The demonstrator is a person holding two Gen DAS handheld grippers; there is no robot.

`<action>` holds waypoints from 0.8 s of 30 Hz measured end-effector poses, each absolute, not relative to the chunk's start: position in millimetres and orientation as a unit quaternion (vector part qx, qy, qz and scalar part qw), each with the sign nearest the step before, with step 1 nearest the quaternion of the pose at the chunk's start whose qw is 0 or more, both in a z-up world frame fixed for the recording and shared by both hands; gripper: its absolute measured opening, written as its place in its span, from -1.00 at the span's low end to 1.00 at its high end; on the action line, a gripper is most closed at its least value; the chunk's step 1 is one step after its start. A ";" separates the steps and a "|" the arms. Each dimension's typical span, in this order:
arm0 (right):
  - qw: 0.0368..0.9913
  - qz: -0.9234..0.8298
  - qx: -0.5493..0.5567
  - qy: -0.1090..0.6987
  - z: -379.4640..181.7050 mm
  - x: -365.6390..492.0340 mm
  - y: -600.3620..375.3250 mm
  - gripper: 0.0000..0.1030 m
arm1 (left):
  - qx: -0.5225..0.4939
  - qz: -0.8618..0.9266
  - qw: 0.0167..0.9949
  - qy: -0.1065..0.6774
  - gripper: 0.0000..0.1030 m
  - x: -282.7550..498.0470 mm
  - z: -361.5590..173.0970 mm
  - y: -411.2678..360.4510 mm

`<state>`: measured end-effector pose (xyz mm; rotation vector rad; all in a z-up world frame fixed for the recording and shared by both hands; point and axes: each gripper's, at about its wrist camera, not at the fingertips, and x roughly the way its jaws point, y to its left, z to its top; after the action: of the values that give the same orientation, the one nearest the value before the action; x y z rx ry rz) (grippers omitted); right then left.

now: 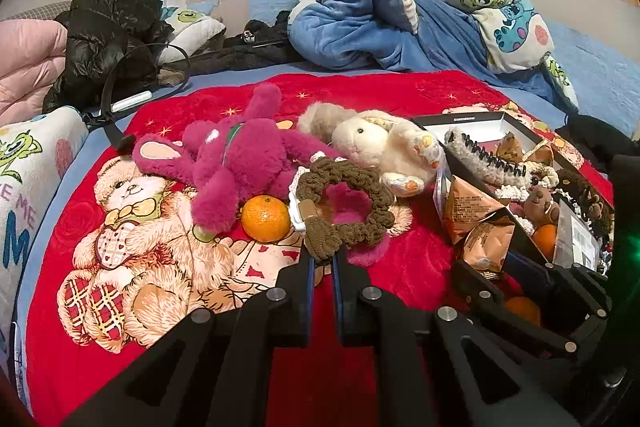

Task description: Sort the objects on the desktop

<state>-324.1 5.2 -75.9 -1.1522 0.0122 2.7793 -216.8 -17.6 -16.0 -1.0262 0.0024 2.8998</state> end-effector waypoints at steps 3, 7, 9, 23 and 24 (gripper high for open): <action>0.064 0.923 -0.381 0.006 -75.1 -323.0 4.6 -0.23 | -0.332 0.943 0.034 0.002 -0.84 -216.0 -15.0 -16.5; 0.049 0.924 -0.379 0.023 -71.2 -320.5 3.6 -0.25 | -0.326 0.945 0.038 -0.007 -0.84 -213.4 -10.3 -18.5; 0.047 0.925 -0.377 0.023 -69.1 -319.3 2.4 -0.25 | -0.323 0.945 0.041 -0.011 -0.84 -211.9 -8.1 -19.1; 0.028 0.937 -0.346 0.044 -44.2 -302.3 6.2 -0.26 | -0.297 0.952 0.063 -0.033 -0.84 -198.5 16.8 -14.5; 0.028 0.938 -0.344 0.044 -42.7 -301.4 7.0 -0.26 | -0.297 0.952 0.063 -0.035 -0.84 -198.1 17.3 -14.5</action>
<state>-301.4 7.0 -42.7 -1.0612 0.1343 2.8943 -198.1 -14.5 17.3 -0.8959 -0.1046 2.8765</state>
